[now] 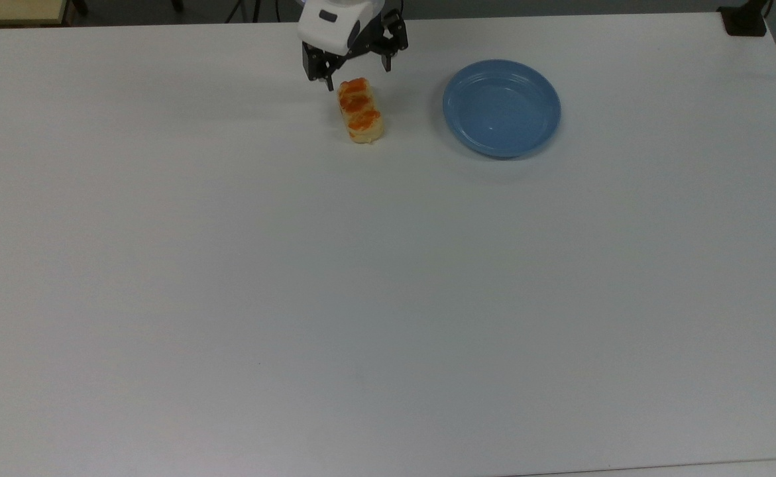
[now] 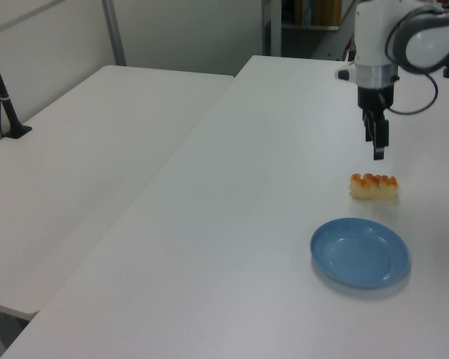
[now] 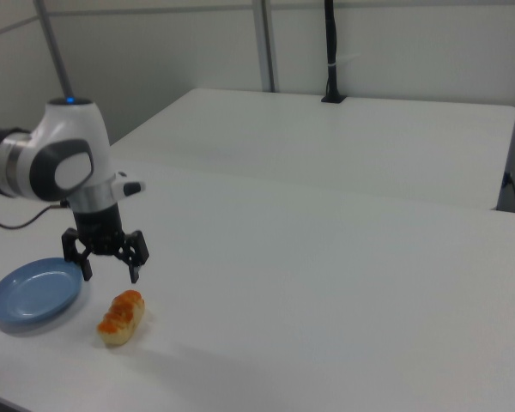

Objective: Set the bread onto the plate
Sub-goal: 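Lower the open gripper over the orange-topped bread roll and close it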

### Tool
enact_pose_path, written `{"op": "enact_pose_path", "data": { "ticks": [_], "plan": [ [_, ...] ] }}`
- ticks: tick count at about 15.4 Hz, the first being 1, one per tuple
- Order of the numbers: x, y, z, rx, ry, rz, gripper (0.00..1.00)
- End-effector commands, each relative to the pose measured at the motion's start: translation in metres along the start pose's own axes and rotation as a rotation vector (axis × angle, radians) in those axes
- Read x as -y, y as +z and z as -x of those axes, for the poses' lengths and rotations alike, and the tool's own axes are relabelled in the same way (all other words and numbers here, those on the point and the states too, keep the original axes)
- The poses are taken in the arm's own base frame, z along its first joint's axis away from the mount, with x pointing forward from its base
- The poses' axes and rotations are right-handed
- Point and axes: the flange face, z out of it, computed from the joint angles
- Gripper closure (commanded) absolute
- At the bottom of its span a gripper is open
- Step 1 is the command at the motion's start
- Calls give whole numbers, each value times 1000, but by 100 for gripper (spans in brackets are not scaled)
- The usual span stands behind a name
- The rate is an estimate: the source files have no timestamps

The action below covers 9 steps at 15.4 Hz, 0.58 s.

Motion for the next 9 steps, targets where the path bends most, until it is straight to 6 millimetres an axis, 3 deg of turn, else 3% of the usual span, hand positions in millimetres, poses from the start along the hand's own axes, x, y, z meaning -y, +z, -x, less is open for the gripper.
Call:
{"op": "enact_pose_path", "data": {
  "ticks": [1, 3, 9],
  "plan": [
    [14, 36, -8, -20, 26, -5, 0],
    [14, 54, -16, -14, 37, -5, 0],
    [16, 79, -24, 14, 31, 1, 2]
  ]
}}
